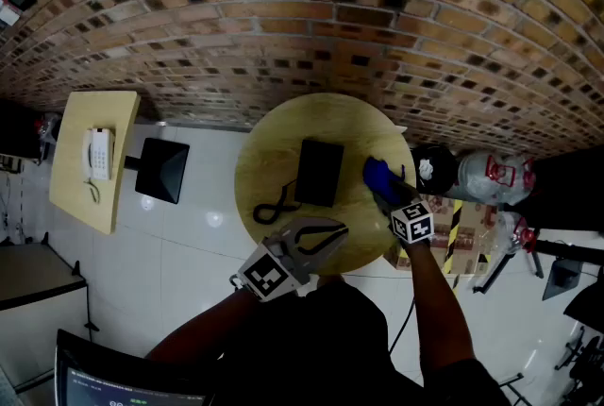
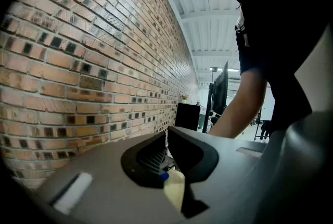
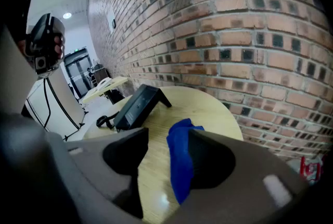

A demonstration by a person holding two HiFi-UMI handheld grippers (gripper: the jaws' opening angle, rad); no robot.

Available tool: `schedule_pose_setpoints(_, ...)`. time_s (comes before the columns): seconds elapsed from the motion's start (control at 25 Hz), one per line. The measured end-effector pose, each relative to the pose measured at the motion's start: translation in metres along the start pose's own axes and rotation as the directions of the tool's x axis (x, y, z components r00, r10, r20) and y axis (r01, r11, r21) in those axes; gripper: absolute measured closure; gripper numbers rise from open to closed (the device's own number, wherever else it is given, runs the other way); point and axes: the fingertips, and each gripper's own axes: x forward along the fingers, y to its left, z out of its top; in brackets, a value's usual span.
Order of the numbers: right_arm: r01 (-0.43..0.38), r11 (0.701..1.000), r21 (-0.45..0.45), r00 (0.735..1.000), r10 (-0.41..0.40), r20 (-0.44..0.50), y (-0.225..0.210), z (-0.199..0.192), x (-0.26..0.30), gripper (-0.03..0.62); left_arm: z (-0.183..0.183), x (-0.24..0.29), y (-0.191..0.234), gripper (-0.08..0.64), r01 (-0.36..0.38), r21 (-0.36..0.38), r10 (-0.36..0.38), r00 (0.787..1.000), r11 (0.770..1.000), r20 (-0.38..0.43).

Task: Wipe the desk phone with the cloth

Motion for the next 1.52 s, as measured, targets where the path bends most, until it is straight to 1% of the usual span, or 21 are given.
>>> schedule_pose_setpoints(0.12,0.008,1.000,0.007,1.000,-0.008,-0.027,-0.019,-0.005,0.013,0.365,-0.006,0.013,0.005,0.545,0.001,0.011,-0.001,1.000,1.000,-0.008)
schedule_pose_setpoints(0.2,-0.001,1.000,0.005,0.999,0.002,-0.051,-0.027,-0.008,0.023,0.365,-0.008,0.020,0.009,0.545,-0.003,0.011,0.003,1.000,1.000,-0.005)
schedule_pose_setpoints(0.32,-0.022,1.000,-0.006,0.995,0.021,-0.102,-0.034,-0.017,0.039,0.364,-0.014,0.031,0.014,0.545,-0.013,0.006,0.013,1.000,1.000,-0.023)
schedule_pose_setpoints(0.4,-0.021,1.000,-0.020,0.992,0.018,-0.125,-0.039,-0.022,0.047,0.365,-0.018,0.038,0.016,0.545,-0.011,0.011,0.012,0.999,1.000,-0.032)
schedule_pose_setpoints(0.52,-0.029,0.999,-0.021,0.983,0.025,-0.183,-0.044,-0.036,0.058,0.365,-0.019,0.046,0.015,0.545,-0.010,0.006,0.011,0.999,1.000,-0.036)
schedule_pose_setpoints(0.6,-0.018,0.999,-0.038,0.976,0.009,-0.216,-0.050,-0.047,0.062,0.373,-0.020,0.049,0.015,0.545,-0.012,0.012,0.012,0.999,1.000,-0.041)
schedule_pose_setpoints(0.68,0.004,0.999,-0.053,0.978,-0.016,-0.210,-0.058,-0.048,0.062,0.406,-0.020,0.049,0.015,0.545,-0.019,0.014,0.020,0.999,1.000,-0.042)
schedule_pose_setpoints(0.8,0.013,1.000,-0.019,0.980,-0.017,-0.199,-0.061,-0.049,0.060,0.450,-0.020,0.046,0.014,0.545,-0.036,0.007,0.037,0.999,0.999,-0.037)
schedule_pose_setpoints(0.88,0.011,1.000,-0.013,0.980,-0.013,-0.197,-0.060,-0.048,0.061,0.473,-0.023,0.043,0.015,0.545,-0.047,-0.002,0.047,0.998,0.999,-0.043)
schedule_pose_setpoints(1.0,0.007,0.999,-0.042,0.983,-0.015,-0.182,-0.056,-0.042,0.062,0.496,-0.023,0.040,0.017,0.545,-0.058,-0.004,0.058,0.997,0.998,-0.046)
schedule_pose_setpoints(1.08,0.002,0.998,-0.068,0.987,-0.013,-0.158,-0.050,-0.031,0.061,0.497,-0.022,0.036,0.017,0.545,-0.063,0.003,0.063,0.997,0.998,-0.043)
schedule_pose_setpoints(1.16,-0.016,0.996,-0.089,0.992,0.004,-0.123,-0.041,-0.012,0.060,0.497,-0.021,0.032,0.017,0.545,-0.070,0.011,0.071,0.997,0.997,-0.037)
schedule_pose_setpoints(1.24,-0.040,0.992,-0.118,0.997,0.031,-0.074,-0.028,0.017,0.063,0.497,-0.018,0.025,0.019,0.545,-0.082,0.015,0.082,0.996,0.997,-0.029)
schedule_pose_setpoints(1.32,-0.068,0.985,-0.160,0.998,0.066,-0.015,-0.011,0.053,0.066,0.497,-0.015,0.016,0.020,0.545,-0.097,0.014,0.097,0.995,0.995,-0.020)
schedule_pose_setpoints(1.4,-0.095,0.973,-0.212,0.994,0.105,0.035,0.009,0.091,0.071,0.497,-0.012,0.008,0.022,0.545,-0.115,0.010,0.115,0.993,0.993,-0.011)
schedule_pose_setpoints(1.52,-0.134,0.940,-0.315,0.987,0.156,0.045,0.039,0.129,0.085,0.497,-0.010,-0.006,0.027,0.545,-0.146,0.002,0.146,0.989,0.989,-0.001)
